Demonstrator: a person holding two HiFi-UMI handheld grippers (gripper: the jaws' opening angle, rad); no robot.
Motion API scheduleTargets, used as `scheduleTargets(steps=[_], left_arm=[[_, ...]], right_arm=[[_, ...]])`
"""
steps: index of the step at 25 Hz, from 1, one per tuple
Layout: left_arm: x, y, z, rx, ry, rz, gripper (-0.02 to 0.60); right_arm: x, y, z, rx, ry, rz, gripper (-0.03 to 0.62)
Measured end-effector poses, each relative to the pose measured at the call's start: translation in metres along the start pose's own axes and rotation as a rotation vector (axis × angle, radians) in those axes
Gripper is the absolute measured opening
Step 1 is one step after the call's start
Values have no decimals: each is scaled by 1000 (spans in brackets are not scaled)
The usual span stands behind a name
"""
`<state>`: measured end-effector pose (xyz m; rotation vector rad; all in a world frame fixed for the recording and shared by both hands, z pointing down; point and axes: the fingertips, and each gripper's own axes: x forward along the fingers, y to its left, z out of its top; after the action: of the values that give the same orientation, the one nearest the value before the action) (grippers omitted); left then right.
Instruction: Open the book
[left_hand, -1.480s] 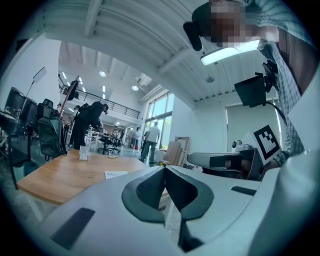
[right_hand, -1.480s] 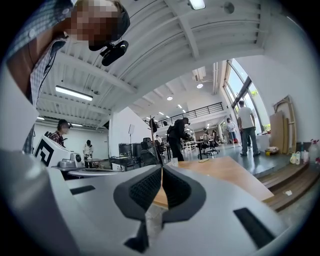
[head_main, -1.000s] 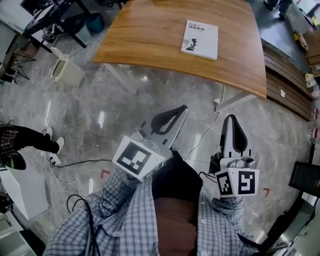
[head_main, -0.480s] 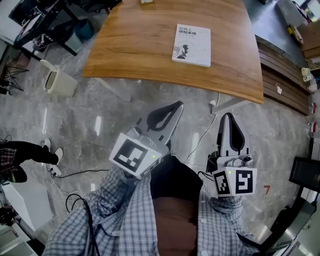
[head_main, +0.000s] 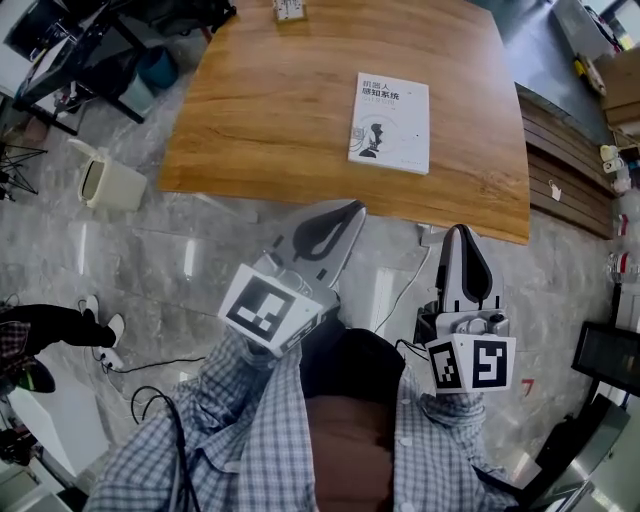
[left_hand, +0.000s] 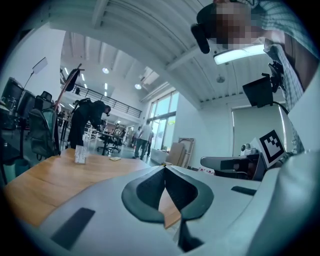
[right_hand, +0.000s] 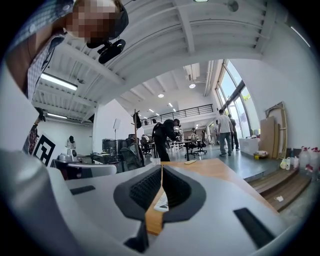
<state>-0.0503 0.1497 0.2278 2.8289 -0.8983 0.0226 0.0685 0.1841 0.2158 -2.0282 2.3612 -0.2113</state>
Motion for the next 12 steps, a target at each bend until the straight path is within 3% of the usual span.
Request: scheduleTargets(steps=[12], left_arm=[[31,52,1,-28,13,-18,8]], right_arm=[[51,-8,-7,-10,43,-47,23]])
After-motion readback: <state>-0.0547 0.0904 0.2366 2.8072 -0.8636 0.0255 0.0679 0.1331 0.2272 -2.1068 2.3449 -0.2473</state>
